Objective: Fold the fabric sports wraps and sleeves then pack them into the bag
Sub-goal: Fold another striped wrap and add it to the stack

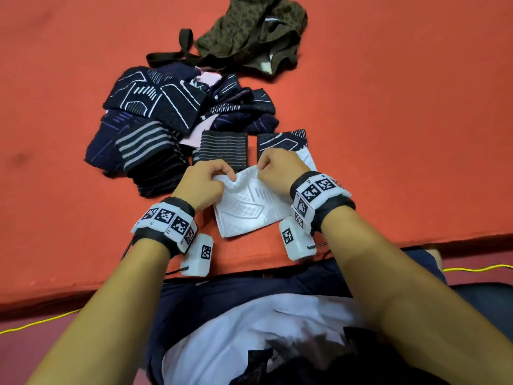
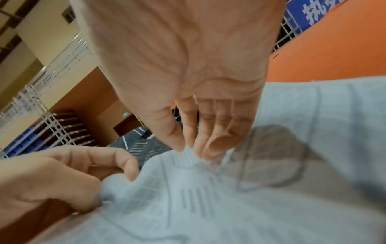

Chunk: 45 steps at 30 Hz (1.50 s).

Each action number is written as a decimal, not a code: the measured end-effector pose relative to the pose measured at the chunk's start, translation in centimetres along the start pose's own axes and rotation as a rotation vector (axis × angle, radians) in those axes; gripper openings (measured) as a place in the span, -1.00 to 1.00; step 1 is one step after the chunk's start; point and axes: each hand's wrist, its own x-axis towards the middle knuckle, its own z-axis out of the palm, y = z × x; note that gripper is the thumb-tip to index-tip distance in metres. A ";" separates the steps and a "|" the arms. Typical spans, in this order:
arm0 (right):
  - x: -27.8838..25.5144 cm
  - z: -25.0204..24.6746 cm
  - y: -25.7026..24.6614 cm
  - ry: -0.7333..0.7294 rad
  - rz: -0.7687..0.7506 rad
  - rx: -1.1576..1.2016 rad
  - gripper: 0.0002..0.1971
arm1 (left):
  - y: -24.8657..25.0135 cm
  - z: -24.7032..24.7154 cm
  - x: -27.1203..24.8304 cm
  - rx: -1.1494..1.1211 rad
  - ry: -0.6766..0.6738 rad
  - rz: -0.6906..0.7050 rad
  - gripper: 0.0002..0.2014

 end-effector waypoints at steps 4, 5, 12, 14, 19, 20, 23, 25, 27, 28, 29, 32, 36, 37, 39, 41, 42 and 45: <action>0.2 0.9 0.6 -0.066 0.010 -0.130 -0.63 | -0.7 -0.9 -0.1 0.050 -0.024 -0.041 -0.61; 0.2 1.2 0.5 -0.084 0.014 -0.135 -0.62 | -0.8 -0.9 -0.2 0.050 -0.028 -0.036 -0.62; -0.6 1.3 -0.8 -0.215 0.087 -0.141 -0.94 | 0.1 -0.7 -0.1 0.046 0.005 -0.004 -0.72; -0.4 0.4 -1.3 -0.188 0.101 -0.161 -0.86 | 0.2 -0.7 0.0 0.035 0.010 -0.014 -0.75; 0.3 -1.1 -2.0 -0.213 0.147 -0.080 -0.87 | 0.2 -0.8 0.1 0.039 0.008 -0.036 -0.78; 0.4 -1.1 -1.9 -0.179 0.143 -0.076 -0.90 | 0.2 -0.8 0.1 0.039 0.008 -0.043 -0.79; 0.5 -0.4 -1.4 -0.079 0.117 -0.036 -0.78 | 0.3 -0.6 0.2 0.047 0.014 -0.067 -0.84; 0.2 0.0 -0.9 -0.063 0.110 0.009 -0.78 | 0.6 -0.6 0.3 0.072 0.023 -0.058 -0.89; 0.1 0.3 -0.6 -0.073 0.125 -0.003 -0.81 | 1.2 -0.7 0.4 0.079 0.029 -0.027 -0.91; 0.1 0.4 -0.6 -0.083 0.140 -0.006 -0.83 | 1.5 -0.9 0.5 0.061 0.034 -0.014 -0.91; 0.1 0.6 -0.6 -0.093 0.157 0.016 -0.86 | 1.7 -1.0 0.7 0.034 0.034 -0.009 -0.91; 0.2 1.0 -0.7 -0.137 0.192 0.183 -0.87 | 2.4 -0.9 1.2 -0.016 0.001 0.008 -0.92; 0.0 0.9 -0.9 -0.228 0.266 0.228 -0.87 | 2.9 -0.2 1.8 0.015 -0.030 0.088 -0.93; 0.0 0.9 -0.7 -0.276 0.289 0.210 -0.85 | 3.0 0.0 1.9 0.008 -0.028 0.099 -0.93; -0.3 1.1 -0.4 -0.317 0.313 0.200 -0.81 | 3.1 0.6 2.2 -0.021 -0.025 0.102 -0.91; -0.5 1.0 -0.2 -0.282 0.310 0.203 -0.75 | 3.1 1.1 2.5 -0.070 -0.026 0.101 -0.88; -0.5 0.9 0.0 -0.246 0.304 0.194 -0.69 | 3.1 1.5 2.7 -0.098 -0.023 0.098 -0.88; 0.1 -0.1 0.5 -0.083 0.260 0.019 -0.51 | 2.8 2.3 3.1 -0.164 0.008 0.104 -0.86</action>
